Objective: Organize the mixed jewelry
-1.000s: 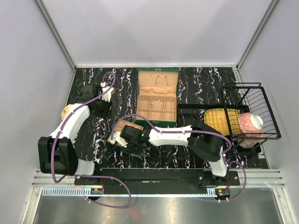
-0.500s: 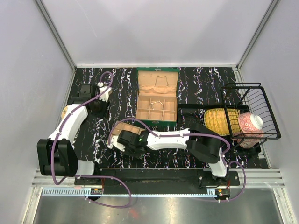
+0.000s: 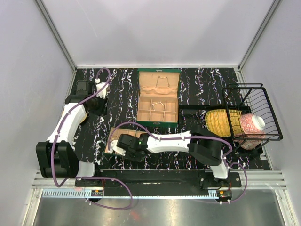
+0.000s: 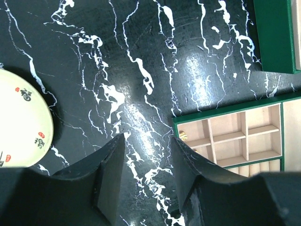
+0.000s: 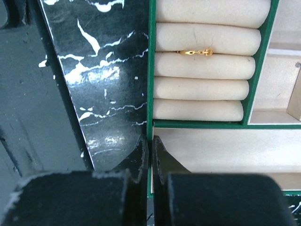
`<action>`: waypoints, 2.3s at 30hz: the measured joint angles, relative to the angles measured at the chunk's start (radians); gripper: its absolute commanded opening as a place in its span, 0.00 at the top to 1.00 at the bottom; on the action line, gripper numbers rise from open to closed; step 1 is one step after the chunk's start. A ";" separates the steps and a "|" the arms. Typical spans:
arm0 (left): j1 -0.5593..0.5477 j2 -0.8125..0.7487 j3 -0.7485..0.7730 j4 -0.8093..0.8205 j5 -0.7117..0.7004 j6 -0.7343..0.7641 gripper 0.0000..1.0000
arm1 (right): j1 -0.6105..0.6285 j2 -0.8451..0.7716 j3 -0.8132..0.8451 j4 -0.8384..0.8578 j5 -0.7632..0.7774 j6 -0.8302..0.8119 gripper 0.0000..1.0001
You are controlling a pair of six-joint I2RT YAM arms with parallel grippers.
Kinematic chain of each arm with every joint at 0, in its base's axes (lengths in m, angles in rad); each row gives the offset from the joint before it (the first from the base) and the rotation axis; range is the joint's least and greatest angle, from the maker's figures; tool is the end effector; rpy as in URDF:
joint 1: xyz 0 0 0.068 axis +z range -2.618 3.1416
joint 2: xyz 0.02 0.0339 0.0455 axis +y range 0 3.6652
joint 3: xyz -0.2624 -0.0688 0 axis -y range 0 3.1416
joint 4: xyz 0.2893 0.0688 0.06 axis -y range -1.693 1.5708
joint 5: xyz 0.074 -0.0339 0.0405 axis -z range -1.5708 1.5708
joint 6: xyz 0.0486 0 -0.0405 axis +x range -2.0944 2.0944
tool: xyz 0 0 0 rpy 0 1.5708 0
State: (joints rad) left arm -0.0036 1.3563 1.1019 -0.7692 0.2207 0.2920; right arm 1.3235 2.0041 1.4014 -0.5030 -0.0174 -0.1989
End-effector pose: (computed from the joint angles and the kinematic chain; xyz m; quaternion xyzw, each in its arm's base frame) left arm 0.3224 -0.0118 0.2515 0.1704 0.9421 -0.0663 0.2810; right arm 0.1112 0.4438 0.1275 -0.6726 0.7031 0.1300 0.1905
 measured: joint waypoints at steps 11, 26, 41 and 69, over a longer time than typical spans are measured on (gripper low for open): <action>0.037 0.030 0.063 -0.009 0.000 0.008 0.53 | 0.008 -0.080 0.014 -0.113 -0.001 -0.013 1.00; 0.051 0.085 0.078 -0.026 0.001 0.020 0.53 | 0.010 -0.179 0.060 -0.217 0.012 -0.035 1.00; 0.058 0.086 0.084 -0.046 0.039 0.056 0.53 | -0.107 -0.340 0.044 -0.252 0.032 -0.163 1.00; 0.058 0.152 0.084 -0.046 0.098 0.071 0.55 | -0.479 -0.416 -0.110 -0.279 -0.154 -0.536 1.00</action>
State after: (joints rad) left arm 0.0544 1.5085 1.1854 -0.8154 0.3187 0.3634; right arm 0.8444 1.5879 1.2915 -0.7818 -0.1719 -0.7345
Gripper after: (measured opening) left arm 0.459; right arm 0.022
